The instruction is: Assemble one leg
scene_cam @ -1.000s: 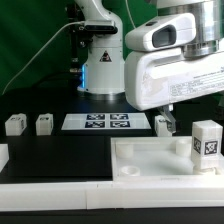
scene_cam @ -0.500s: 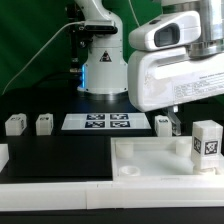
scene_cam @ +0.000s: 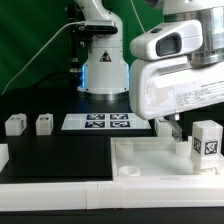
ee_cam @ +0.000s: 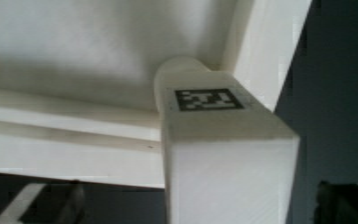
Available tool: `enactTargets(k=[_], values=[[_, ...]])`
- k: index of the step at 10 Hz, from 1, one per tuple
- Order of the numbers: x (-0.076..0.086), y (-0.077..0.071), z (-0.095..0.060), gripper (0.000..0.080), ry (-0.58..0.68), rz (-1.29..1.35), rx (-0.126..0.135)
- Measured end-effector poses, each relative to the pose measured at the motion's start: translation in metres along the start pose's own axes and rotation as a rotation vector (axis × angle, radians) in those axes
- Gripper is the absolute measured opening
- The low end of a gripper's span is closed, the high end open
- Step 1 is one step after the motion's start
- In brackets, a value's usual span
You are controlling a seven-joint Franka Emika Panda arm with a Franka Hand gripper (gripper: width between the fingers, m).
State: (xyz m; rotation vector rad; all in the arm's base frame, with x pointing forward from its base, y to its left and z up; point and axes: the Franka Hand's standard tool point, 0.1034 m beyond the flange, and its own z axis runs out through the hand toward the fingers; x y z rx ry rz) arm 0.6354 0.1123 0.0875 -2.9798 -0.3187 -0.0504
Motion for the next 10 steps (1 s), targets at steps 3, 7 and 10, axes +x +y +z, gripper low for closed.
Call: enactTargets(k=[3, 7, 10], values=[[-0.0019, 0.0000, 0.0021, 0.0370, -0.004, -0.001, 0.000], [-0.0019, 0.0003, 0.0021, 0.0293, -0.004, 0.026, 0.001], [-0.0019, 0.0022, 0.0019, 0.0293, -0.002, 0.296, 0.000]])
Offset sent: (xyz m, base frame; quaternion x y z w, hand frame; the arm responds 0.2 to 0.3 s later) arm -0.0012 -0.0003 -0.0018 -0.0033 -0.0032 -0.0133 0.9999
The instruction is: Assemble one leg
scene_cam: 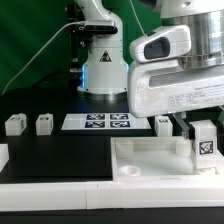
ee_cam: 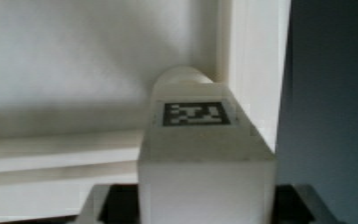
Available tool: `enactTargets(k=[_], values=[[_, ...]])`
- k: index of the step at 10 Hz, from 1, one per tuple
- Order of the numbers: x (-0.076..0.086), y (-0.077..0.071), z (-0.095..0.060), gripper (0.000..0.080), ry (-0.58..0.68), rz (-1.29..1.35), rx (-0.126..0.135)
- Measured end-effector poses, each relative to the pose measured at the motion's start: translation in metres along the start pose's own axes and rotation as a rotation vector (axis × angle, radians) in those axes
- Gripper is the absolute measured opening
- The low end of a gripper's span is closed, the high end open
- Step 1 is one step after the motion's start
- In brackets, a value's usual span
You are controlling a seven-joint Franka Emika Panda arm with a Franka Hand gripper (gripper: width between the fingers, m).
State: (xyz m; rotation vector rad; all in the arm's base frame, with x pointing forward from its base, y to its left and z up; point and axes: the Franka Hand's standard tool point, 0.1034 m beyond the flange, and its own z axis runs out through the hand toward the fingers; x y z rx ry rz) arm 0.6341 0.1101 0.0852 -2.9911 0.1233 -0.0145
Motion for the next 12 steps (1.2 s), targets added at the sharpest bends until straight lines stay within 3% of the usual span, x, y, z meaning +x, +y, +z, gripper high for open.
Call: enactTargets(k=[12], values=[[-0.0008, 0.0056, 0.0019, 0.0294, 0.027, 1.304, -0.031]])
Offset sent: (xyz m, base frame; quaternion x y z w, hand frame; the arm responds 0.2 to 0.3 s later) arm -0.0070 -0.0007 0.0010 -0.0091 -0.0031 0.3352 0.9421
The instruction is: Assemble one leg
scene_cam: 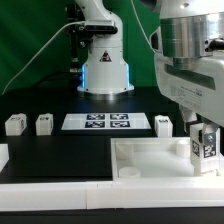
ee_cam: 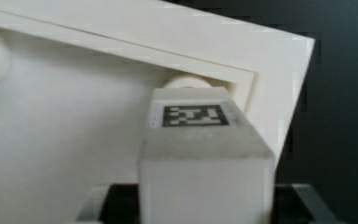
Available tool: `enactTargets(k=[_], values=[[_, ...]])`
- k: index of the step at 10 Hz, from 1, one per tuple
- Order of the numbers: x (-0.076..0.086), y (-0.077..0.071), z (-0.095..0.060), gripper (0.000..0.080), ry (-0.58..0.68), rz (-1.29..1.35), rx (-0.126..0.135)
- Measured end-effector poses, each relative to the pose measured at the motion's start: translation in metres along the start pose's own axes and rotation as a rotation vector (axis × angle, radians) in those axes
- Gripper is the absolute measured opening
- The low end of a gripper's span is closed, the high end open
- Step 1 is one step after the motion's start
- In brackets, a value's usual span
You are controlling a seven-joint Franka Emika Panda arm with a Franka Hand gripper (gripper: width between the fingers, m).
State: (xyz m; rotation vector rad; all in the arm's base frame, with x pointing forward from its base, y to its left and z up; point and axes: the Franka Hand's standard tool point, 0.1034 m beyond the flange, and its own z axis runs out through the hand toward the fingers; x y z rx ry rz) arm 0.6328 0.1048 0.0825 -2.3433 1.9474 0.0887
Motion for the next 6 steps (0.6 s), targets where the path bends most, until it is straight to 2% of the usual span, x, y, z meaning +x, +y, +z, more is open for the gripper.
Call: enactTargets(k=[2, 3, 4, 5, 6], values=[[-0.0001, -0.0001, 0.0002, 0.0294, 0.000, 0.015, 0.001], [-0.0017, 0.0000, 0.0010, 0.0390, -0.004, 0.011, 0.001], [-0.0036, 0.0001, 0.0018, 0.0526, -0.005, 0.001, 0.000], [-0.0050, 0.0001, 0.0021, 0.0526, -0.005, -0.009, 0.000], [-0.0055, 0.0003, 0.0027, 0.0630, -0.005, -0.045, -0.001]])
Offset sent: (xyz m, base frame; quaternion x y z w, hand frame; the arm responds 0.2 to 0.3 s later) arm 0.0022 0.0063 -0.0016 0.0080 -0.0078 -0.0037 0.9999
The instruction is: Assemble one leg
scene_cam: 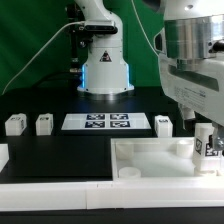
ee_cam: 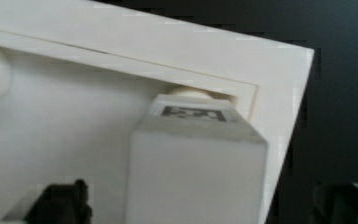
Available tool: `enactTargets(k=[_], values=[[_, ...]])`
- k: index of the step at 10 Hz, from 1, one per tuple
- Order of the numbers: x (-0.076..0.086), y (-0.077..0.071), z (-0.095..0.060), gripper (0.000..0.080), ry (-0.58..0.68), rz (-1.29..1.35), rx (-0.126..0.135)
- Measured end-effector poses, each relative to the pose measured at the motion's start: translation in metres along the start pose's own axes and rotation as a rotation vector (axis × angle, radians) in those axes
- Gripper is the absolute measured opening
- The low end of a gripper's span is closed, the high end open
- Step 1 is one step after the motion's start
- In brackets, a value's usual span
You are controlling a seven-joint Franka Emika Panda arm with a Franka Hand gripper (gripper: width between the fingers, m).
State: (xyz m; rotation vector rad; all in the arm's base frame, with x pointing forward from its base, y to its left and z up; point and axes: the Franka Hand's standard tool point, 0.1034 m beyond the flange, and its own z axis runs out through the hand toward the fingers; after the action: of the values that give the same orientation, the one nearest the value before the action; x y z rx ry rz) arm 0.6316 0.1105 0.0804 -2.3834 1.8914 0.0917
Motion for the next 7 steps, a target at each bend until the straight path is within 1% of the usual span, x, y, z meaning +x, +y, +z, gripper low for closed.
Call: enactTargets(k=[2, 4, 7], values=[[-0.0012, 0.0003, 0.0007, 0.0644, 0.000, -0.105, -0.001], [-0.0055, 0.0003, 0.0016, 0.0649, -0.001, -0.283, -0.003], [-0.0078, 0.0006, 0.0027, 0.0649, -0.002, -0.589, -0.005]])
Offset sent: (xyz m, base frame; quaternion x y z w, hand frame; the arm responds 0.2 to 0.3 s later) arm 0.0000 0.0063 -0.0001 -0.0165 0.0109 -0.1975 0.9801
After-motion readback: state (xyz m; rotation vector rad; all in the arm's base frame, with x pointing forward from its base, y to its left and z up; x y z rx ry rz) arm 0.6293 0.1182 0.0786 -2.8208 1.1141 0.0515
